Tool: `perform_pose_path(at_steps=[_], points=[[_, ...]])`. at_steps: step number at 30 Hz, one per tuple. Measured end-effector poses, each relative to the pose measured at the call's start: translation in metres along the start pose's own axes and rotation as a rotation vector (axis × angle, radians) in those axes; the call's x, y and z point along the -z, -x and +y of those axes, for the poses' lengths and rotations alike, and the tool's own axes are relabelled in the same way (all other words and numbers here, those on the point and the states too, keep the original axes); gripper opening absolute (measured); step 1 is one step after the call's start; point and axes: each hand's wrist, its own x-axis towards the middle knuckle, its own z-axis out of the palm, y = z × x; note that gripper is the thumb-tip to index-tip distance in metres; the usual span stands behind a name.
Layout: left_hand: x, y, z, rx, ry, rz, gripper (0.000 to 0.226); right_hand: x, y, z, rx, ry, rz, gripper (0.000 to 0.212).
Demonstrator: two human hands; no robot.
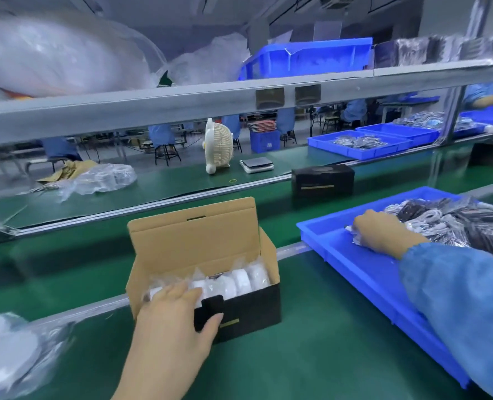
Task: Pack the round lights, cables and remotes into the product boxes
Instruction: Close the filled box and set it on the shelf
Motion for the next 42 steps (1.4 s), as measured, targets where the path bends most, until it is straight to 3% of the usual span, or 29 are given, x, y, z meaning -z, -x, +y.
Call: perform_pose_path(at_steps=[2,5,8,10,12,15,23,30,33,35,38,40,42], points=[[-0.007,-0.001,-0.001,-0.077,-0.001,0.066,0.036,0.021,0.003,0.003,-0.049,-0.008,0.073,0.028],[-0.008,-0.002,0.003,-0.121,0.016,0.1,0.04,0.067,0.028,0.001,-0.044,-0.291,0.21,0.029],[-0.004,-0.003,0.011,-0.139,-0.039,0.057,0.033,0.122,0.081,-0.036,0.3,-0.852,0.579,0.029],[-0.006,-0.003,0.016,-0.175,-0.127,0.042,0.04,0.154,0.117,-0.079,0.642,-1.001,0.602,0.023],[-0.01,-0.003,0.021,-0.247,-0.206,-0.007,0.054,0.162,0.126,-0.129,0.821,-0.825,0.554,0.02],[-0.014,0.002,0.034,-0.271,-0.294,-0.004,0.068,0.151,0.123,-0.195,0.835,-0.445,0.469,0.027],[-0.019,0.008,0.028,-0.342,-0.273,0.029,0.056,0.129,0.124,-0.21,0.987,-0.206,0.378,0.023],[-0.032,0.008,0.025,-0.47,-0.157,0.19,0.04,0.129,0.128,-0.195,1.01,-0.054,0.232,0.022],[-0.028,0.008,0.018,-0.503,-0.105,0.226,0.044,0.136,0.13,-0.193,1.018,-0.099,0.222,0.026],[-0.025,0.014,0.016,-0.54,-0.039,0.206,0.046,0.14,0.13,-0.194,0.991,-0.185,0.209,0.026],[-0.028,0.014,0.013,-0.51,0.004,0.033,0.028,0.14,0.129,-0.202,0.977,-0.307,0.199,0.021],[-0.037,0.016,0.006,-0.564,0.01,-0.024,0.037,0.131,0.128,-0.209,0.978,-0.308,0.218,0.027],[-0.017,0.019,-0.007,-0.478,0.168,0.168,0.036,0.121,0.126,-0.212,0.991,-0.246,0.246,0.032]])
